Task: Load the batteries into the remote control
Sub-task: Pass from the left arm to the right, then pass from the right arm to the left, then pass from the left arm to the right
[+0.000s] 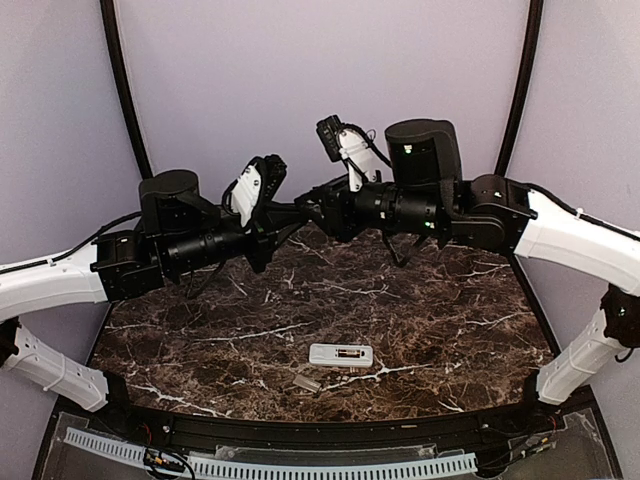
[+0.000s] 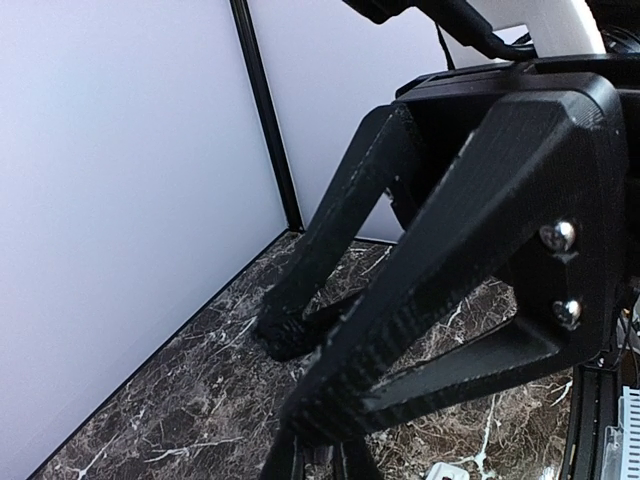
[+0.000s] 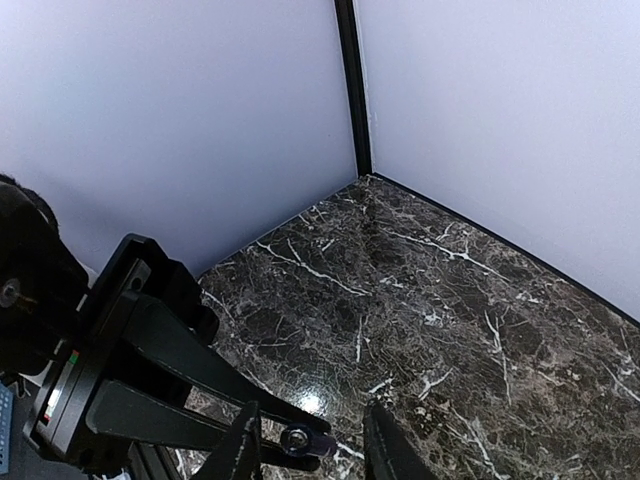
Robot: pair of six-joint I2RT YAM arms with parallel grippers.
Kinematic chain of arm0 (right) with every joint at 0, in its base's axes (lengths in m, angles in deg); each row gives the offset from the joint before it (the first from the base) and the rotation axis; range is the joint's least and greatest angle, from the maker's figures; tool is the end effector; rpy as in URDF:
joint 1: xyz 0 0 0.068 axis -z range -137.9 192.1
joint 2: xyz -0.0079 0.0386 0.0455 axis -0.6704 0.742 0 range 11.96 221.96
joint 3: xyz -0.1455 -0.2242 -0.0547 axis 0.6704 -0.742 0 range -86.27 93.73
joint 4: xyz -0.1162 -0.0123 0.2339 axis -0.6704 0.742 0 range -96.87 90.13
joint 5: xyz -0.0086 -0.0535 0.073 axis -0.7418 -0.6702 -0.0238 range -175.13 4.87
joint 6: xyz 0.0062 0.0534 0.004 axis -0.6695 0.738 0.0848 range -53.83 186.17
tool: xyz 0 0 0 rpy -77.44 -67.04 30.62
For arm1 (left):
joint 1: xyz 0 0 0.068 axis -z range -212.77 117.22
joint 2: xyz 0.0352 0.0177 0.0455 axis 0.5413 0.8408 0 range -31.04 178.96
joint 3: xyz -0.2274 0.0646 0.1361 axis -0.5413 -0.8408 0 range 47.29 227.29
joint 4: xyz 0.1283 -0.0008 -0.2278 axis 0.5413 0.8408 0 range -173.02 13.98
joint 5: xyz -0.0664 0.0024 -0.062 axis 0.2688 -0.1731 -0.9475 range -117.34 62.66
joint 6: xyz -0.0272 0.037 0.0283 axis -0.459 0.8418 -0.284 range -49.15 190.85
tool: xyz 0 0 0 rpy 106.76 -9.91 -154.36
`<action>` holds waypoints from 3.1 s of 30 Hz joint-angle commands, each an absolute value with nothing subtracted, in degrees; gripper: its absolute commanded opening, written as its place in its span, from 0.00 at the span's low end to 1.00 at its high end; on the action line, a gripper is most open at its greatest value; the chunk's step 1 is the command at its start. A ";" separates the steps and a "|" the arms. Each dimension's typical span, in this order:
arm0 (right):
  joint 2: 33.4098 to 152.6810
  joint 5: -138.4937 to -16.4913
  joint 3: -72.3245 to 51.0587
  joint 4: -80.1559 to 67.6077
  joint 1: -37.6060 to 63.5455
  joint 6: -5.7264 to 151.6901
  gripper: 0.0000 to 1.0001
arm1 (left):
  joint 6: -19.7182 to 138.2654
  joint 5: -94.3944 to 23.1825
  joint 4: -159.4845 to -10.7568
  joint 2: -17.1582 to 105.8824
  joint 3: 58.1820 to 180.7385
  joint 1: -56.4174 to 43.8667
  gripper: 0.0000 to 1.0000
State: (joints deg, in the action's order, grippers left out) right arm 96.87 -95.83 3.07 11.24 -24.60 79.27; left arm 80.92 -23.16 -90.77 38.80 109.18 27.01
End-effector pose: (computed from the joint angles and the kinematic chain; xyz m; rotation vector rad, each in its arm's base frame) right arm 0.1415 0.3116 0.4295 -0.7233 1.7384 0.8117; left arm 0.1479 -0.2488 0.3864 0.8725 1.3516 -0.6201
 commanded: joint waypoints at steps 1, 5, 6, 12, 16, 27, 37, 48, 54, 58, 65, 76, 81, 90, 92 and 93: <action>98.02 -96.71 2.53 10.04 -24.81 80.17 0.28 | 80.23 -22.36 -89.32 38.91 110.53 27.18 0.00; 98.76 -97.03 2.25 9.72 -24.81 79.58 0.21 | 80.30 -22.43 -89.21 38.87 110.42 27.17 0.00; 99.00 -97.09 2.16 9.86 -24.86 79.60 0.19 | 80.27 -22.38 -89.23 38.82 110.29 27.17 0.00; 99.65 -97.62 1.35 10.09 -24.79 80.21 0.19 | 80.62 -21.71 -89.61 38.60 109.98 27.17 0.00; 100.15 -98.05 1.27 10.71 -24.84 80.27 0.18 | 80.70 -21.59 -90.31 38.50 109.59 27.21 0.00; 99.83 -95.21 0.63 9.76 -23.88 80.33 0.00 | 82.01 -21.11 -91.09 37.28 108.42 27.17 0.00; 90.75 -78.28 -7.24 -7.05 -18.12 87.15 0.00 | 86.63 -29.84 -95.44 33.90 103.06 27.17 0.74; 87.28 -70.50 -13.32 -22.64 -17.26 91.87 0.00 | 90.50 -33.26 -105.89 35.99 105.03 27.17 0.49; 87.33 -70.31 -13.87 -22.69 -17.16 91.96 0.00 | 90.48 -34.93 -112.03 36.63 105.01 27.17 0.44; 87.27 -70.44 -14.67 -23.10 -17.07 92.40 0.00 | 90.09 -34.82 -112.34 36.82 105.20 27.17 0.29; 87.45 -70.36 -15.16 -22.95 -16.73 92.62 0.00 | 89.93 -34.88 -112.13 36.73 105.35 27.21 0.07; 88.12 -66.94 -6.35 0.38 -11.47 92.20 0.39 | 96.52 -31.71 -102.23 36.64 106.28 27.21 0.00; 88.88 -59.53 -2.34 12.05 -8.08 92.08 0.67 | 100.98 -32.40 -95.07 36.44 106.03 27.19 0.00; 94.31 -50.87 2.51 24.43 -7.73 89.17 0.69 | 107.22 -32.90 -91.13 38.51 106.87 27.17 0.00; 94.62 -50.01 1.78 24.13 -7.73 89.50 0.61 | 107.46 -33.36 -91.15 38.70 106.89 27.17 0.00; 94.52 -49.63 1.43 23.76 -7.74 89.58 0.58 | 107.43 -33.51 -91.17 38.77 106.89 27.17 0.00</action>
